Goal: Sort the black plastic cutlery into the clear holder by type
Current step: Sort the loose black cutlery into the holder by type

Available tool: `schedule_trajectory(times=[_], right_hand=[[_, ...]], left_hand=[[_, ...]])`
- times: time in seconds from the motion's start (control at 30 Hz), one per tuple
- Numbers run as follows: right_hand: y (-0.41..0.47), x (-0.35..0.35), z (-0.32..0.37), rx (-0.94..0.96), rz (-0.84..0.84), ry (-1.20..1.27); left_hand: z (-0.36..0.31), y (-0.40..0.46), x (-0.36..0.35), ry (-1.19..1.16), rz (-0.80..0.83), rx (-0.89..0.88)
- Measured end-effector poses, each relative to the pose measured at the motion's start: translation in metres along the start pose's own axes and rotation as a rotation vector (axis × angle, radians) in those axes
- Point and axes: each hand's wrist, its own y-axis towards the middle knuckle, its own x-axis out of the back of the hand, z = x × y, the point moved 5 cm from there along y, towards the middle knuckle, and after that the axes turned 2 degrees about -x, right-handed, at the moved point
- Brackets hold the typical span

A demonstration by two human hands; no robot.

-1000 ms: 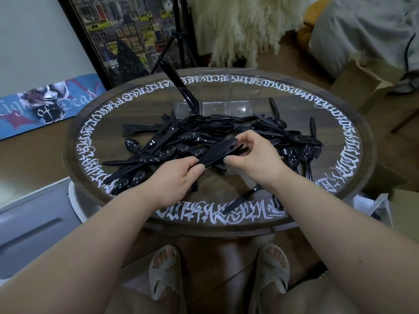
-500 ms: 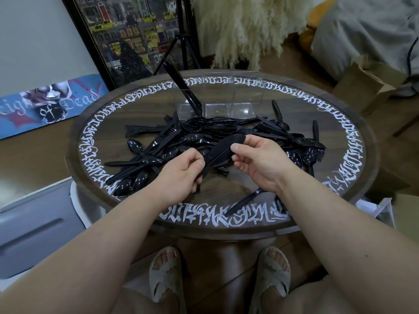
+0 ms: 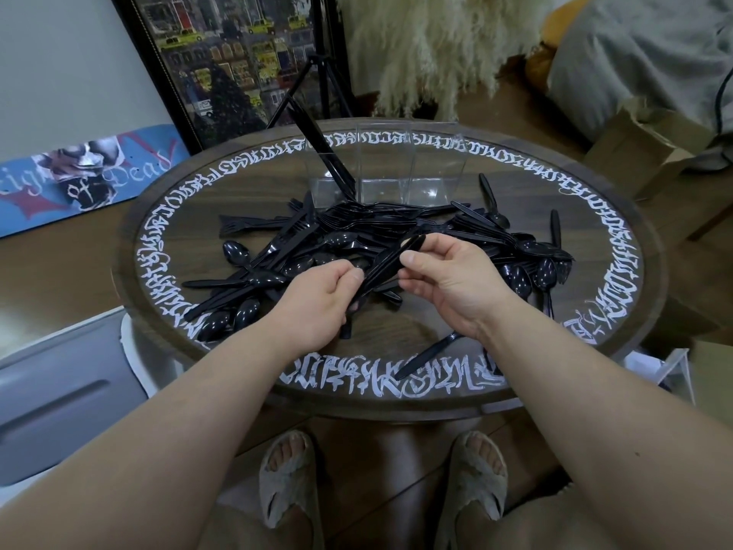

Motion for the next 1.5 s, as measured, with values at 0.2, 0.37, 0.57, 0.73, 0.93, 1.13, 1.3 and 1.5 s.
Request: schedule_trajectory(times=[0.2,0.37,0.57,0.73,0.93,1.13,1.3,1.5], right_hand=[[0.000,0.000,0.000,0.026,-0.033,0.033],[0.001,-0.002,0.002,0.033,-0.016,0.025],[0.002,0.000,0.002,0.091,-0.089,-0.111],[0.005,0.005,0.007,0.188,-0.215,-0.186],[0.008,0.004,0.005,0.139,-0.222,-0.211],[0.004,-0.004,0.007,0.042,-0.091,0.070],[0.005,-0.019,0.011,0.063,-0.048,0.034],[0.014,-0.036,0.060,0.237,-0.117,-0.092]], left_hand=[[-0.005,-0.001,-0.002,0.019,0.118,-0.057],[-0.003,-0.001,-0.003,0.064,0.170,-0.037],[-0.006,-0.003,0.001,0.175,0.149,-0.060],[-0.007,-0.002,0.005,0.349,0.062,-0.080],[-0.008,-0.003,0.016,0.313,-0.137,-0.135],[-0.007,0.000,0.017,0.387,-0.119,-0.141],[-0.013,0.002,0.025,0.402,-0.106,-0.138],[-0.029,0.026,0.060,0.417,-0.210,-0.184]])
